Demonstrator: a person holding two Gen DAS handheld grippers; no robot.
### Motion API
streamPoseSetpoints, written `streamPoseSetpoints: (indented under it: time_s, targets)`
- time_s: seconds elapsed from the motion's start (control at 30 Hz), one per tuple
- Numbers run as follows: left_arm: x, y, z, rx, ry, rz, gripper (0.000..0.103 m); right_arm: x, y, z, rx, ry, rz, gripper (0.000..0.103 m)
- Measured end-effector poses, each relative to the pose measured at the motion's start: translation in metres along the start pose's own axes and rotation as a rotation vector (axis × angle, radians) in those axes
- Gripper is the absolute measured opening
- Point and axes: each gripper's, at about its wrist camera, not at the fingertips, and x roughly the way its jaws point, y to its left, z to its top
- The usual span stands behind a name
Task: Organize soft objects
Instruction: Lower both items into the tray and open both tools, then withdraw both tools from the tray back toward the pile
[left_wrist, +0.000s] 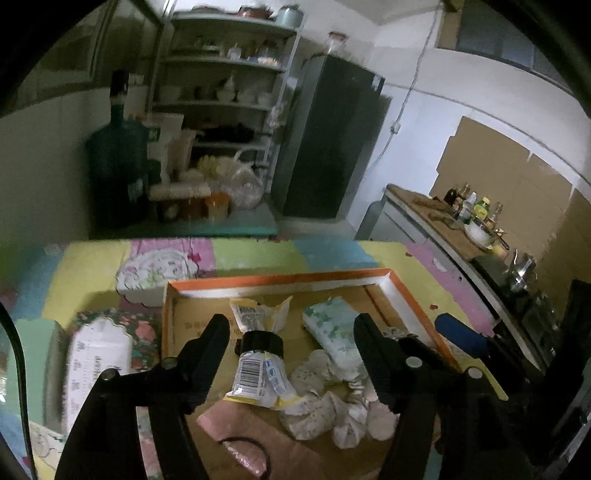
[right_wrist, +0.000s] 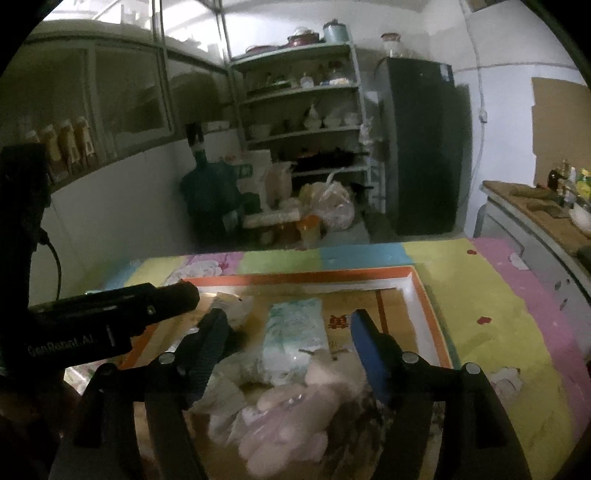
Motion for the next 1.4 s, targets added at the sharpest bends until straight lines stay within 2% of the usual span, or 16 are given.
streamPoseSetpoints:
  time_s: [0.23, 0.4, 1.03, 1.4]
  targets:
    - [-0.037, -0.005, -0.005, 0.043, -0.084, 0.034, 0.069, -0.034, 0.021, -0.006, 0.001, -0.062, -0.036, 0.073]
    - [-0.06, 0.004, -0.011, 0.041, -0.116, 0.049, 0.069, -0.047, 0.039, -0.01, -0.008, -0.078, -0.046, 0.073]
    - [-0.131, 0.052, -0.051, 0.018, -0.192, 0.133, 0.069, -0.076, 0.115, -0.04, -0.044, -0.083, -0.025, 0.073]
    - [-0.155, 0.085, -0.075, 0.006, -0.198, 0.194, 0.069, -0.077, 0.157, -0.06, -0.08, -0.058, 0.011, 0.073]
